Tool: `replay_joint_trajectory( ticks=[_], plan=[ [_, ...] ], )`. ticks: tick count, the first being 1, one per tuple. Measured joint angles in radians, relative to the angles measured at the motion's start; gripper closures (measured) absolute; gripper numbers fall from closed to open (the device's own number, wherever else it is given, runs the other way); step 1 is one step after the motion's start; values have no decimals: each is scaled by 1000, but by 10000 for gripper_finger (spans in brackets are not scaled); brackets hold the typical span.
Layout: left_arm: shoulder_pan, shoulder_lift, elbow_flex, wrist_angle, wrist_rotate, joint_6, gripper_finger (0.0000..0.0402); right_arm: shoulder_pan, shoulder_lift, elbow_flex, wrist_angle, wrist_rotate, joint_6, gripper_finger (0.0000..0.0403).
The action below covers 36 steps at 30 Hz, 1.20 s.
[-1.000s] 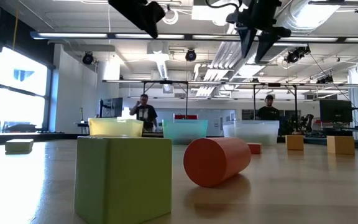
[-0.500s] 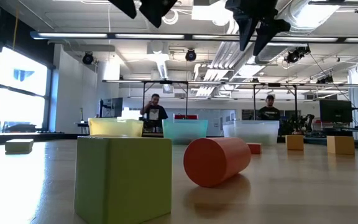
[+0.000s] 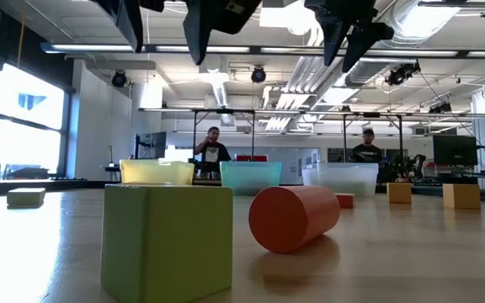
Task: Sort & place blocks by color
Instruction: Put the yellow block into the yellow bin
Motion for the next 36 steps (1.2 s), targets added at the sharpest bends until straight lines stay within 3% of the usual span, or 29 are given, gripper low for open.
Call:
replay_joint_trajectory(
  ticks=[19,36],
  plan=[
    [-62,204,1,82,-13,8,193,0,0,0,-1,-3,0,187],
    [-81,218,0,99,-61,24,193,1,0,0,-1,-4,0,187]
  ],
)
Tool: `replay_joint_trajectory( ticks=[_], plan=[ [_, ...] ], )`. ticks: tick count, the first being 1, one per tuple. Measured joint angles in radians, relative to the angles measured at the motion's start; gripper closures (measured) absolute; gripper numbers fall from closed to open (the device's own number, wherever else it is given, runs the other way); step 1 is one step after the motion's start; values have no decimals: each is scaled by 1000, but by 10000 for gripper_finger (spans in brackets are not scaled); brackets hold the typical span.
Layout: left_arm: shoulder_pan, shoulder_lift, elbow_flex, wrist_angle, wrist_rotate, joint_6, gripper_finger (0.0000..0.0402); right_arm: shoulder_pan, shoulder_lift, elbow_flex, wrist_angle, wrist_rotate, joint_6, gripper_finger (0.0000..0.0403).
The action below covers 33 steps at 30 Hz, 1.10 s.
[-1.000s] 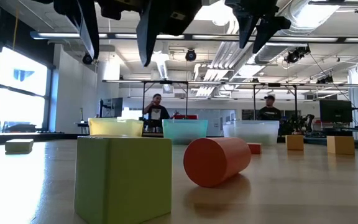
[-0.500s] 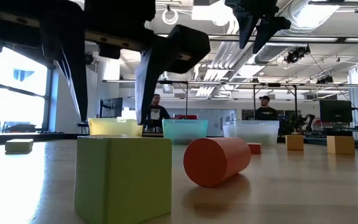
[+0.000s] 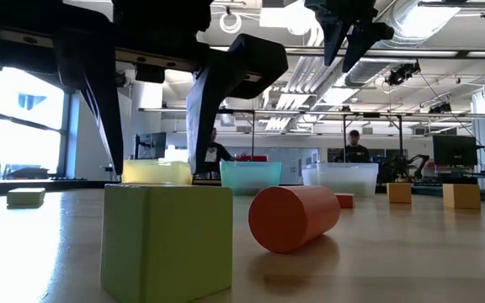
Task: Sort & place blocks by color
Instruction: Put the yellow block into the yellow bin
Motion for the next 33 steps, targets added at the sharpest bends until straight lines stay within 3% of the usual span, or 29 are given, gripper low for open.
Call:
replay_joint_trajectory(
  ticks=[18,27,33],
  plan=[
    [-8,65,0,16,-34,-26,198,0,0,0,0,0,0,187],
    [-8,66,2,12,-37,-84,300,0,0,0,0,0,0,187],
    [8,66,2,-16,-37,-161,300,0,0,0,0,-19,0,187]
  ],
)
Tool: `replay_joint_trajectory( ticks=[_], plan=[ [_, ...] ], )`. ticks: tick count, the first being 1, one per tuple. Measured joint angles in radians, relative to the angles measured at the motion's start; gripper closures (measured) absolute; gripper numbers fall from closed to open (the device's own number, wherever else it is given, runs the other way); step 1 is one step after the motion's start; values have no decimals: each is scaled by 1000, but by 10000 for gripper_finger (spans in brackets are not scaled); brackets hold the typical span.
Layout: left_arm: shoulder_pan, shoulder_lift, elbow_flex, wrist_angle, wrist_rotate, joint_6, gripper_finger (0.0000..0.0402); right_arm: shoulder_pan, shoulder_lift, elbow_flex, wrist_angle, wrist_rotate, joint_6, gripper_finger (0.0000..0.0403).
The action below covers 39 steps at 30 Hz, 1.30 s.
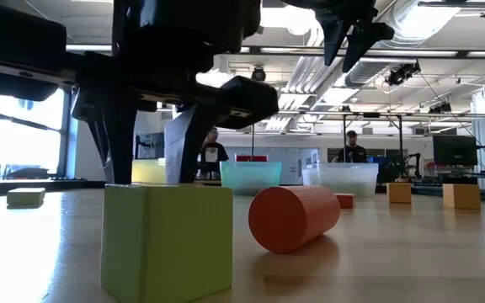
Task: Sort & place blocks by color
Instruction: Put the yellow block into the yellow bin
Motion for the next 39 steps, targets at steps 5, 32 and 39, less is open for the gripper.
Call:
replay_joint_trajectory(
  ticks=[5,32,39],
  plan=[
    [35,-14,-1,-45,-11,-58,300,0,0,0,-5,-30,-17,187],
    [539,-297,-1,-183,-294,-109,300,0,0,0,-91,47,-86,187],
    [764,-307,-1,-234,-336,-170,300,0,0,0,-102,34,-58,187]
  ],
)
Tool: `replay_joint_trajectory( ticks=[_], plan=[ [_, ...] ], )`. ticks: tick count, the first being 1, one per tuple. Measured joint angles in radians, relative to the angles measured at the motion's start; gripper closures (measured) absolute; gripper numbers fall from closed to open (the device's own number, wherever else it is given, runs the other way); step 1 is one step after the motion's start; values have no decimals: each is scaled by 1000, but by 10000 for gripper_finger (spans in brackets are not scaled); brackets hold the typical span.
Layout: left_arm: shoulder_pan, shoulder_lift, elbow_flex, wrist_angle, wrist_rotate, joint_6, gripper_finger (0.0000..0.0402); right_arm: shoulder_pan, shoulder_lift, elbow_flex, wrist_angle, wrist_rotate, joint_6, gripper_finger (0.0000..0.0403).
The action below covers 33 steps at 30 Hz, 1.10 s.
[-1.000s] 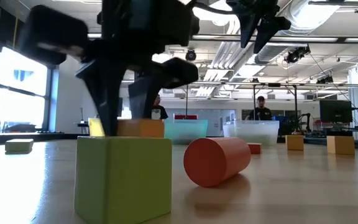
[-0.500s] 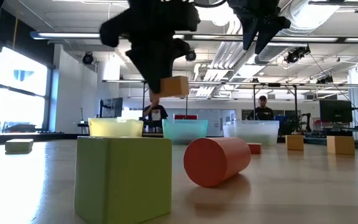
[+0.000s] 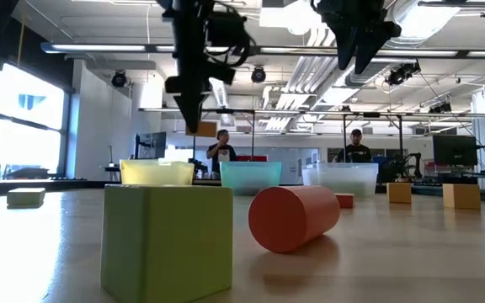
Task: Sort & place blocks by color
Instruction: Put the yellow block into the yellow bin
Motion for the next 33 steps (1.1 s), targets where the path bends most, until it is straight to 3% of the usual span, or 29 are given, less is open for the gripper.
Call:
replay_joint_trajectory(
  ticks=[7,16,28,33],
  plan=[
    [195,4,0,-3,4,-112,300,0,0,0,0,-29,27,187],
    [346,4,0,-8,20,-253,292,0,0,0,4,-10,59,187],
    [403,17,0,0,33,-313,290,29,0,-4,8,-43,185,187],
    [398,40,0,25,51,-333,289,71,0,-74,13,-35,251,187]
  ],
)
